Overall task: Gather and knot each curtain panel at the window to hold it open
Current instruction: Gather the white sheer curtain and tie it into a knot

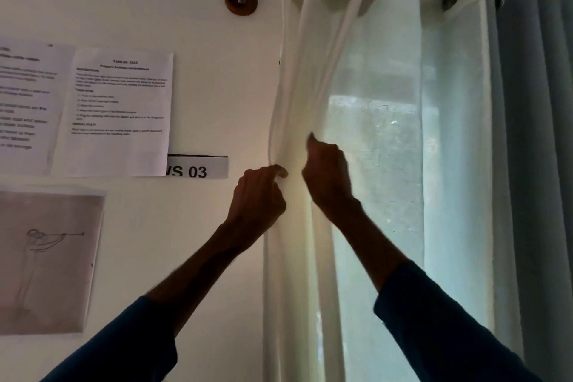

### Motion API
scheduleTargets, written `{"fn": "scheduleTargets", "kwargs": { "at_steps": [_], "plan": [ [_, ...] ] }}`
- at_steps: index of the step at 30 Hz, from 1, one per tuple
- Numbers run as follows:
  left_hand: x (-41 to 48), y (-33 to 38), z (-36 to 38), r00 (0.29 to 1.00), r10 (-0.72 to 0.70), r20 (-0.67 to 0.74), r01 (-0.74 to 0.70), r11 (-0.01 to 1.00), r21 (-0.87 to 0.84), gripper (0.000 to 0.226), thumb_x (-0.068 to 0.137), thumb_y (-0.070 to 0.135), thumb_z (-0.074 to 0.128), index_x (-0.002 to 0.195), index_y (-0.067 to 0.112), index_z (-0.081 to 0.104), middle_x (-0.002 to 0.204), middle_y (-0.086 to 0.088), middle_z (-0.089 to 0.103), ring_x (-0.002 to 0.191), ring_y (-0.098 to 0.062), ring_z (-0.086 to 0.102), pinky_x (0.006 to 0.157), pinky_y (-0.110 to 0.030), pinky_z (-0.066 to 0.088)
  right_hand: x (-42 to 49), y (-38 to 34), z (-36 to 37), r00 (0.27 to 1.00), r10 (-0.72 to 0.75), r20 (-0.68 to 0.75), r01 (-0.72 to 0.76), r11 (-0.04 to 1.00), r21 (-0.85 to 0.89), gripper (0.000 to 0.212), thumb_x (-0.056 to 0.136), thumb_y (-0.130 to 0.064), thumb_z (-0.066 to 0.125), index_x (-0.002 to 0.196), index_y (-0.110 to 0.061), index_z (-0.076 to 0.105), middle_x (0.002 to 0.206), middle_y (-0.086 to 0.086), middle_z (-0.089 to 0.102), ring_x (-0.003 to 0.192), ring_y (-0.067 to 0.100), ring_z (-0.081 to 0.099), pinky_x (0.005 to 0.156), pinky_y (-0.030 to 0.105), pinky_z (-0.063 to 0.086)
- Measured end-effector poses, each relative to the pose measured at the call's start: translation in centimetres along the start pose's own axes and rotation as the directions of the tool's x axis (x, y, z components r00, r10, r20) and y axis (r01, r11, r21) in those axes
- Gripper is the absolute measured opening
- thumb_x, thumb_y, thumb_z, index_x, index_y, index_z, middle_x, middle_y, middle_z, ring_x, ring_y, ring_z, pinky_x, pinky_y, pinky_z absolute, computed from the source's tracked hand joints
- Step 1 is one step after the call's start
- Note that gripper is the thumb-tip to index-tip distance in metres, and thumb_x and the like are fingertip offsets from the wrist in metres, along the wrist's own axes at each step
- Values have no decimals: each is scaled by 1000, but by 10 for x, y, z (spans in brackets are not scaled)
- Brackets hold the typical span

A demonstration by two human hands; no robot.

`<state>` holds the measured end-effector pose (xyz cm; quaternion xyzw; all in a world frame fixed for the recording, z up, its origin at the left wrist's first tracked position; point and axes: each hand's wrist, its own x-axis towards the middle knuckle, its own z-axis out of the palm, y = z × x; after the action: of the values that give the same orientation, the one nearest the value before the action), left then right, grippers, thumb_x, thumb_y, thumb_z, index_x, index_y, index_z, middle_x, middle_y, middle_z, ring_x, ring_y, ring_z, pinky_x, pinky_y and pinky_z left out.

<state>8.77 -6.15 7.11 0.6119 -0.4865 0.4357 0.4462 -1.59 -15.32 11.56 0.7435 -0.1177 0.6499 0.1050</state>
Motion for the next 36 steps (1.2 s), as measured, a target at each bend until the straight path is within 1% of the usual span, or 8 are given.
{"fn": "scheduleTargets", "kwargs": {
  "at_steps": [2, 6, 15, 20, 25, 28, 30, 36],
  "plan": [
    [3, -8, -5, 1000, -24, 1, 24, 1000, 0, 41, 81, 0, 50, 110, 21, 71, 105, 0, 75, 92, -20, 71, 84, -31, 57, 12, -29, 2, 995, -83, 47, 82, 996, 19, 52, 81, 13, 58, 133, 7, 55, 95, 25, 73, 87, 39, 72, 71, 36, 56],
    [7, -17, -17, 999, -27, -26, 27, 999, 21, 40, 76, -3, 49, 99, 17, 75, 92, -2, 77, 74, -22, 70, 71, -34, 60, 31, -60, 2, 975, -211, 71, 212, 977, -3, 52, 87, 8, 60, 138, 7, 50, 105, 22, 71, 98, 38, 70, 82, 39, 53],
    [-6, 4, -6, 999, 16, -39, -21, 993, -114, 32, 80, 4, 52, 95, 22, 74, 98, 7, 75, 62, -7, 56, 77, -34, 57, -31, 35, -27, 992, -59, 112, 61, 998, -17, 61, 81, 18, 49, 137, -6, 57, 68, 12, 67, 58, 25, 66, 52, 21, 38],
    [-7, 31, -1, 997, 62, -40, -67, 989, -133, 33, 82, 1, 52, 98, 17, 76, 100, 7, 76, 75, -8, 65, 83, -14, 46, -64, 100, -52, 997, 69, -31, -72, 990, -117, 59, 80, 22, 54, 130, -9, 65, 80, 14, 74, 61, 28, 68, 63, 25, 52],
    [-5, 63, 5, 992, 127, -16, -127, 967, -222, 35, 78, -5, 54, 101, 7, 78, 104, -2, 77, 94, -10, 71, 79, 7, 38, -82, 87, -43, 999, -14, -39, 11, 997, -82, 43, 83, 15, 64, 122, -3, 68, 74, 14, 73, 57, 26, 70, 60, 29, 58],
    [-4, 74, 14, 986, 155, 55, -136, 957, -256, 26, 77, -1, 51, 78, 7, 76, 75, -1, 74, 65, -8, 67, 64, -14, 55, -89, 58, -35, 994, -92, -55, 93, 996, 18, 25, 83, 8, 70, 104, -3, 74, 63, 9, 69, 49, 21, 65, 49, 22, 46],
    [-3, 73, 17, 986, 149, 76, -127, 961, -246, 19, 72, 5, 48, 53, 6, 52, 46, -2, 46, 42, -13, 37, 47, -40, 44, -93, 46, -32, 994, -94, -57, 99, 992, 83, 13, 87, 2, 68, 96, -5, 73, 61, 4, 66, 48, 18, 60, 48, 22, 43],
    [-5, 65, 16, 994, 84, 66, -65, 967, -247, 16, 68, 2, 43, 53, 0, 42, 47, -14, 40, 42, -13, 26, 49, -41, 38, -104, 46, -20, 994, -87, -69, 94, 989, 112, 15, 97, -13, 60, 104, -8, 73, 77, 4, 73, 63, 19, 68, 50, 36, 57]
  ]
}}
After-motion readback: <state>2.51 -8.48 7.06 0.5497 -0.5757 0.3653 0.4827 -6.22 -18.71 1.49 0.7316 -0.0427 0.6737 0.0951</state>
